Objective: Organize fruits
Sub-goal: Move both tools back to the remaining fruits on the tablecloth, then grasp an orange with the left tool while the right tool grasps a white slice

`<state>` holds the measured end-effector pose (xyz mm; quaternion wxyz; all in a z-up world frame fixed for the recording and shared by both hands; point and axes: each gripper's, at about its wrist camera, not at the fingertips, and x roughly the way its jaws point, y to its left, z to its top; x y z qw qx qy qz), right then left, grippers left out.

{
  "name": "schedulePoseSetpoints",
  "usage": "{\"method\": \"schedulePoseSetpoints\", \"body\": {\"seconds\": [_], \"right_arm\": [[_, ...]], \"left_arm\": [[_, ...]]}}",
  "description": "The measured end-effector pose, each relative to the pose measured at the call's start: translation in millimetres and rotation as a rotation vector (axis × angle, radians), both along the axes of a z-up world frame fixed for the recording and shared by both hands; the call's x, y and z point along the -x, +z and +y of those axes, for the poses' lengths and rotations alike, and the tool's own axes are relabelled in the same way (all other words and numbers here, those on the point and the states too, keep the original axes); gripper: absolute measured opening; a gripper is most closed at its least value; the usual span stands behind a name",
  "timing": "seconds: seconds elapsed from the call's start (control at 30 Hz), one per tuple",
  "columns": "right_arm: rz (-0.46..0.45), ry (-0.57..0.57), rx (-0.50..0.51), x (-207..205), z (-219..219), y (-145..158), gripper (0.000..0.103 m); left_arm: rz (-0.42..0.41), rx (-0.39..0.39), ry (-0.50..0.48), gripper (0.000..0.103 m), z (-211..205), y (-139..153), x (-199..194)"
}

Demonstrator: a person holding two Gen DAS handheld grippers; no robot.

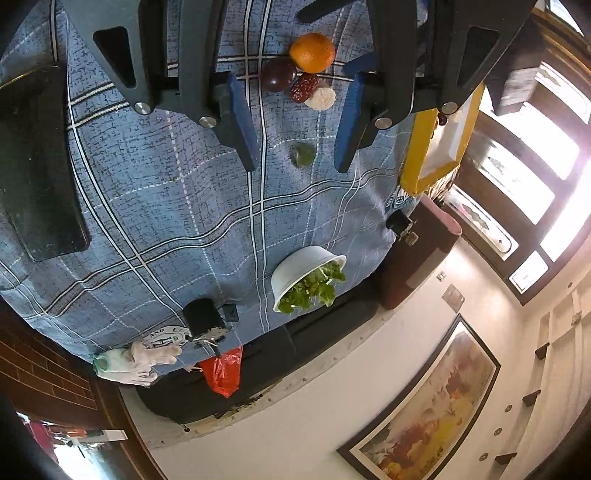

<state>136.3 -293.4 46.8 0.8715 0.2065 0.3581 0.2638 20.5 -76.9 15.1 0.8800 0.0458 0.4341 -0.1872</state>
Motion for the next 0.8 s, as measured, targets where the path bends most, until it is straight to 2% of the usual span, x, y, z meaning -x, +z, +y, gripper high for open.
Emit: {"method": "schedulePoseSetpoints", "body": {"seconds": [0.03, 0.1, 0.33, 0.6, 0.8], "right_arm": [[0.000, 0.003, 0.001, 1, 0, 0, 0.047], [-0.003, 0.010, 0.013, 1, 2, 1, 0.047], [0.023, 0.040, 0.063, -1, 11, -7, 0.047], [0.052, 0.136, 0.145, -2, 34, -21, 0.047], [-0.059, 0.280, 0.271, 18, 72, -22, 0.047]], "left_arm": [[0.011, 0.012, -0.002, 0.043, 0, -4, -2], [0.015, 0.029, -0.002, 0.032, -1, -10, -5], [-0.010, 0.097, 0.036, 0.031, 26, -1, 2], [-0.088, 0.080, 0.221, 0.031, 91, 6, -4], [-0.118, 0.107, 0.286, 0.031, 108, 8, -5]]}}
